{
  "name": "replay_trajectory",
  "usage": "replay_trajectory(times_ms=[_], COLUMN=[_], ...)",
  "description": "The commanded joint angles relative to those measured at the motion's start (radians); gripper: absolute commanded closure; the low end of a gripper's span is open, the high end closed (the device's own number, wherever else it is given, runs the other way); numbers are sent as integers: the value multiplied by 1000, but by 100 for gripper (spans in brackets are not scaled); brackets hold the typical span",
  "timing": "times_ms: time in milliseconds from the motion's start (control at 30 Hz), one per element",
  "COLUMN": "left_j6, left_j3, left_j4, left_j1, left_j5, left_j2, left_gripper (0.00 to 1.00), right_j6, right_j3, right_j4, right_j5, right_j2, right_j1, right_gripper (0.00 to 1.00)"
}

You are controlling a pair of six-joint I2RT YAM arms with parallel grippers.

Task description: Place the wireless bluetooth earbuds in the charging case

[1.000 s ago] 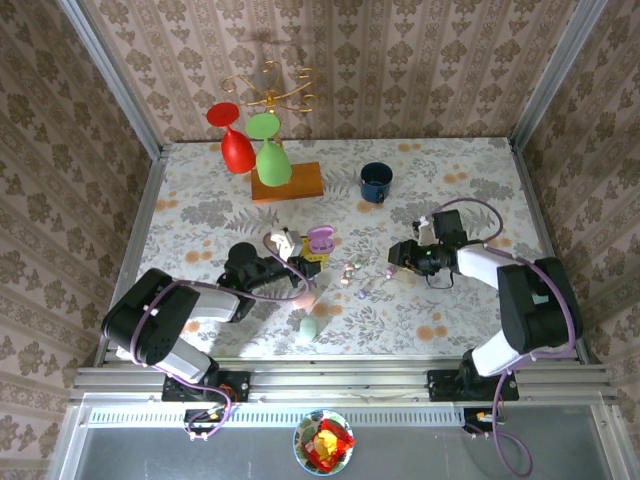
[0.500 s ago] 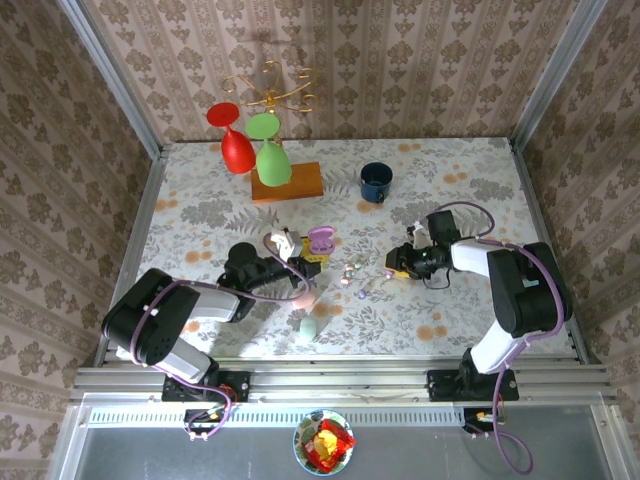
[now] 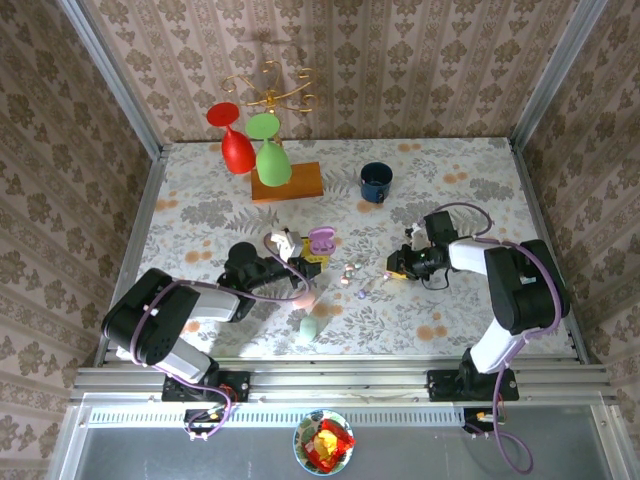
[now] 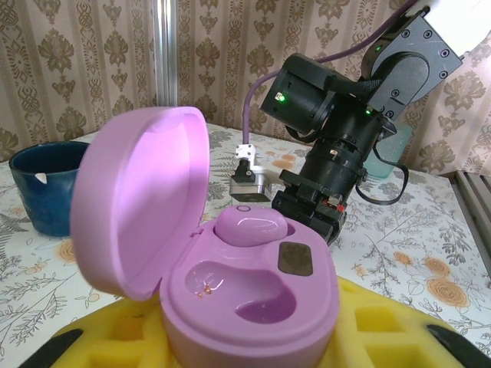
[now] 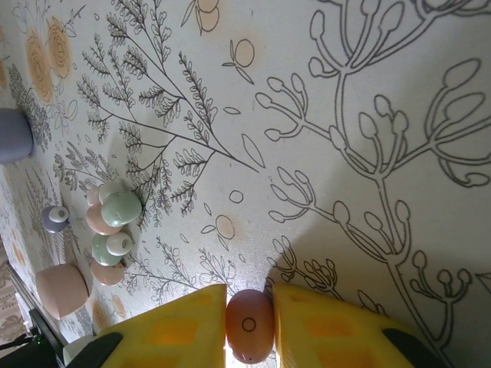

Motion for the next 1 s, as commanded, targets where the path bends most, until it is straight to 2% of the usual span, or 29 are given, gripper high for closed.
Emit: replay_trajectory(times_ms=[0,500,667,967], left_j6=[29,155,172,138], left_j3=[-2,48,91,139], left_j4=[38,39,41,41], left_j1=[-8,-63,-78,-95], left_j5=[-15,-265,-260,-242], left_j2=[-14,75,123,170], left_gripper=[71,72,72,72], right_j6=[8,78,72,50], right_j3=[0,72,172,375], right_j4=[-51,-104,-136,-154], right_j5=[57,163,252,275], right_j2=[9,-253,-285,-238], right_j1=[22,101,182,334], right_gripper=[78,78,78,78])
